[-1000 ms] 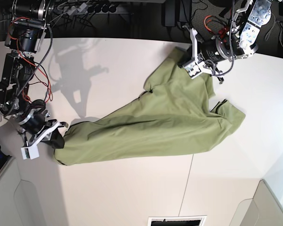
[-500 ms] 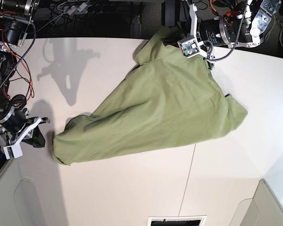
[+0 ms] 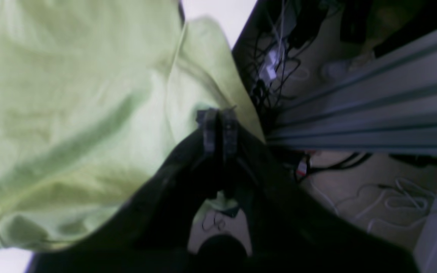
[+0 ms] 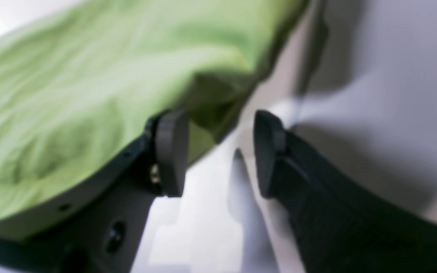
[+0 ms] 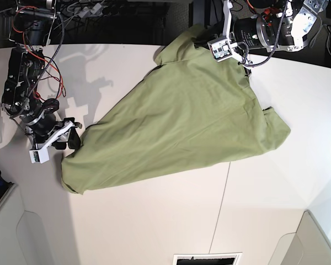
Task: Layout the t-shirt on the table in an organized manner, then fold the t-shirt properly
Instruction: 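Drag the shirt edge with the left gripper away from the right gripper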
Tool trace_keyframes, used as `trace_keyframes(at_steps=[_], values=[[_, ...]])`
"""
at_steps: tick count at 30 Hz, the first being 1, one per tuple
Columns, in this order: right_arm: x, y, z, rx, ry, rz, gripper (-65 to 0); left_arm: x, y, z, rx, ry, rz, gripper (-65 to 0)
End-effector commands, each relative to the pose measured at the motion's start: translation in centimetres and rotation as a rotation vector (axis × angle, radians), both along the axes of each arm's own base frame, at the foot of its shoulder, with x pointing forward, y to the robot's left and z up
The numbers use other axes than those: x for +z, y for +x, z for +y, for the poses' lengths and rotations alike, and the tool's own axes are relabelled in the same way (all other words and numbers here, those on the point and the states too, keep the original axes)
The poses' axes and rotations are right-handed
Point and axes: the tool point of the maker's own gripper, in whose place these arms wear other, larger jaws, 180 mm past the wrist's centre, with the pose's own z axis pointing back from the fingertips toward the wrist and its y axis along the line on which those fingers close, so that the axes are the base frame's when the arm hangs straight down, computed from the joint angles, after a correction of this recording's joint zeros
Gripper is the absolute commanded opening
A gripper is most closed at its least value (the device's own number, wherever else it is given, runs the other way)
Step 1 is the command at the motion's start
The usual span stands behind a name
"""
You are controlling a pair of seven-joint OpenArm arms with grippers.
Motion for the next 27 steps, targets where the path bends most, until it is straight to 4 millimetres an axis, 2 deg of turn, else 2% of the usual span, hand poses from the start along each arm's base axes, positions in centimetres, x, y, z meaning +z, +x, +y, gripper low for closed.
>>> trace_keyframes(at_steps=[1, 5, 9, 13, 17, 18, 19, 20, 23, 24, 27], values=[[2.0, 1.5, -0.9, -0.036, -0.003, -0.066, -36.7, 0.9, 0.4, -0.2, -0.010, -0.022, -0.025, -65.0], [1.6, 1.5, -1.7, -0.072, -0.009, -0.055, -36.4, 1.2, 1.8, 1.0, 0.046, 0.000, -0.055, -65.0], [1.1, 1.7, -0.8, -0.045, 0.002, -0.061, -26.3, 1.9, 3.9, 3.3, 0.115, 0.032, -0.109, -65.0], [0.2, 2.8, 1.6, 0.000, 0.028, -0.043, -25.9, 3.1, 5.8, 5.4, 0.187, 0.038, -0.151, -65.0], [-0.8, 4.2, 4.1, 0.039, 0.047, -0.010, -26.1, 3.8, 6.7, 6.6, 0.228, 0.041, -0.175, -65.0], [-1.0, 4.4, 4.5, 0.044, 0.051, -0.007, -27.6, 3.9, 6.8, 6.8, 0.234, 0.044, -0.180, -65.0], [-1.0, 4.7, 4.8, 0.044, 0.056, -0.010, -31.7, 4.0, 7.0, 7.0, 0.239, 0.047, -0.184, -65.0], [-0.8, 5.0, 5.0, 0.042, 0.064, -0.020, -38.2, 4.1, 7.1, 7.2, 0.244, 0.050, -0.190, -65.0], [0.5, 6.0, 5.1, 0.049, 0.069, -0.067, -62.8, 4.6, 8.2, 8.0, 0.264, 0.065, -0.223, -65.0], [1.0, 6.3, 5.3, 0.062, 0.070, -0.084, -65.0, 4.9, 8.7, 8.3, 0.273, 0.068, -0.237, -65.0], [3.1, 6.8, 5.7, 0.117, 0.062, -0.144, -65.0, 5.6, 10.2, 9.3, 0.299, 0.076, -0.278, -65.0]])
